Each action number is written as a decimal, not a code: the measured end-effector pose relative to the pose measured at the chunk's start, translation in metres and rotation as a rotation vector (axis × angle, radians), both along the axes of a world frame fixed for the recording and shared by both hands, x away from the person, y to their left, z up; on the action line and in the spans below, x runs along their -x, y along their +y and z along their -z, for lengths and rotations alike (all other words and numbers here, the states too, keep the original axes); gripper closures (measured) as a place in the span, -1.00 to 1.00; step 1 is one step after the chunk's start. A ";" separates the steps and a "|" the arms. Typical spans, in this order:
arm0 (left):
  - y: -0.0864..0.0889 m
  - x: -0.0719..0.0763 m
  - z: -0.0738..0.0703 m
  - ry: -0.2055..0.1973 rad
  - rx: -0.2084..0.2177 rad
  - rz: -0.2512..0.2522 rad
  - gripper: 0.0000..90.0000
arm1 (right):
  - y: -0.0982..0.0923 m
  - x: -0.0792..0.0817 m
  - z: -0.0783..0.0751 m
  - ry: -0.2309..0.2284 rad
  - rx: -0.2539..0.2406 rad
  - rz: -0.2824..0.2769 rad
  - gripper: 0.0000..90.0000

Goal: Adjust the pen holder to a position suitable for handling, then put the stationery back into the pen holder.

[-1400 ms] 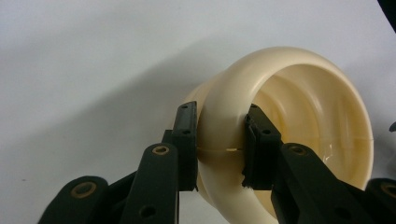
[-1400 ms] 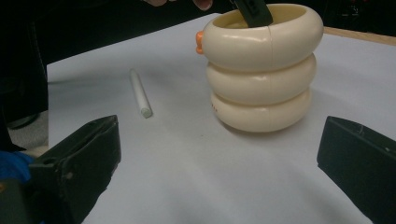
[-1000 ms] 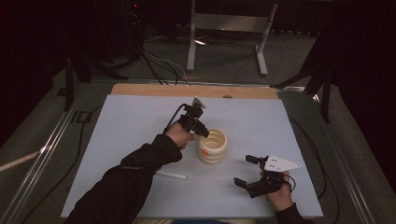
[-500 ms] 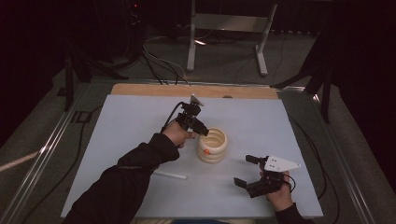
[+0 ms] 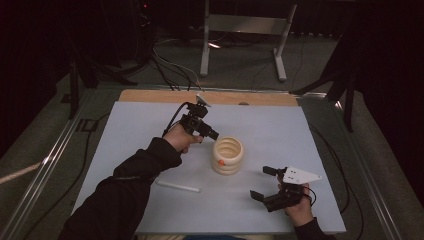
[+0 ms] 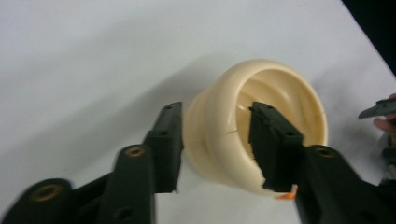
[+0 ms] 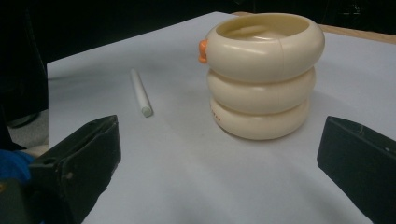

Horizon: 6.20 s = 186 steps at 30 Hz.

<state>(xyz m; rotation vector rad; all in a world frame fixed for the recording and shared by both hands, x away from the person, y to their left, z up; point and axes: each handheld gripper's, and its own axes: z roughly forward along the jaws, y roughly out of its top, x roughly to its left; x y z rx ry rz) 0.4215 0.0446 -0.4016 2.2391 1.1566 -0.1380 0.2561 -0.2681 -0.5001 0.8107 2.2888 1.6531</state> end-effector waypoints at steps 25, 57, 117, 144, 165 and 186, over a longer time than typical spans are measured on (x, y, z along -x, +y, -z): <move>0.048 0.019 0.011 -0.043 -0.094 0.211 -0.85 | 0.000 0.000 0.000 0.000 -0.002 -0.003 -1.00; 0.077 0.059 0.030 -0.146 -0.151 0.630 -0.99 | 0.005 -0.005 0.000 0.006 -0.002 -0.008 -1.00; 0.012 0.105 0.079 -0.249 -0.562 1.025 0.20 | 0.007 -0.005 0.000 0.008 0.009 -0.027 -1.00; 0.007 0.103 0.086 -0.196 -0.548 1.059 0.76 | 0.005 -0.004 -0.001 -0.002 0.008 -0.029 -1.00; 0.035 0.088 0.045 -0.272 -0.387 0.961 0.77 | 0.005 -0.004 -0.001 -0.002 0.004 -0.026 -1.00; 0.052 0.077 0.008 -0.361 -0.122 0.783 0.76 | 0.004 -0.004 -0.001 -0.004 0.006 -0.024 -1.00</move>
